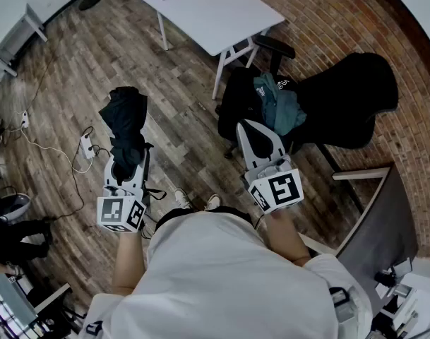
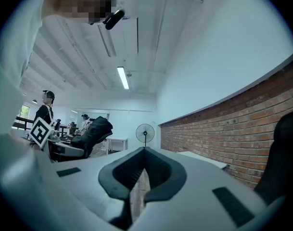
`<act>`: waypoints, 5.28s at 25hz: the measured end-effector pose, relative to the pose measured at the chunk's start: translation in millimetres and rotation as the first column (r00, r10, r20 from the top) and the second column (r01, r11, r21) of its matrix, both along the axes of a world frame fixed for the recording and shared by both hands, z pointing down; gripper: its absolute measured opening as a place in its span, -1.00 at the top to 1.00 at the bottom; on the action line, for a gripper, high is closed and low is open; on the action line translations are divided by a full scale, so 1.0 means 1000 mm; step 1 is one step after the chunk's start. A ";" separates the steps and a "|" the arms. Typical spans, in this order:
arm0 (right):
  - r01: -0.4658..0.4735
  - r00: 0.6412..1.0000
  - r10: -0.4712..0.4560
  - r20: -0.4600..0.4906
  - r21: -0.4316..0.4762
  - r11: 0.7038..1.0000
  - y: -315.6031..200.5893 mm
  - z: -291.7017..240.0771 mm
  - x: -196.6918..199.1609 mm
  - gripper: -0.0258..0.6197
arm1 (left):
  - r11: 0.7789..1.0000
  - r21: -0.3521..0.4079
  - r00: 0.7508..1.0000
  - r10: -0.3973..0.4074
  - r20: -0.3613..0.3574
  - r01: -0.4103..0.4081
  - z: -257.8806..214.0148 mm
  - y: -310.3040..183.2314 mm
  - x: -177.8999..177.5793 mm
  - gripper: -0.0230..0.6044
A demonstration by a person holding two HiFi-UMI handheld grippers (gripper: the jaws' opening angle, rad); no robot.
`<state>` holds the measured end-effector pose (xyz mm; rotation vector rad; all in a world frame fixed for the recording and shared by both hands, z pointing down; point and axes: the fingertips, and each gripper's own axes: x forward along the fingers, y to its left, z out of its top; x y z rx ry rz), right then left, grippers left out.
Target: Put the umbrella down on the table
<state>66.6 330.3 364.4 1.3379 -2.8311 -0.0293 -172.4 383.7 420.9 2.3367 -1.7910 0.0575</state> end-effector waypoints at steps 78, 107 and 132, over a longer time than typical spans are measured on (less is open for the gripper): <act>-0.158 0.987 0.158 -0.009 -0.123 0.980 -0.499 0.050 0.006 0.86 | 0.914 -0.250 0.948 0.301 -0.105 -0.318 0.089 -0.502 0.070 0.21; -0.195 0.981 0.185 -0.061 -0.239 0.951 -0.514 0.094 0.041 0.86 | 0.846 -0.475 0.955 0.295 0.035 -0.244 0.212 -0.693 0.116 0.21; -0.245 0.969 0.242 -0.048 -0.306 0.920 -0.531 0.130 0.078 0.86 | 0.793 -0.599 0.955 0.254 0.156 -0.113 0.290 -0.791 0.128 0.20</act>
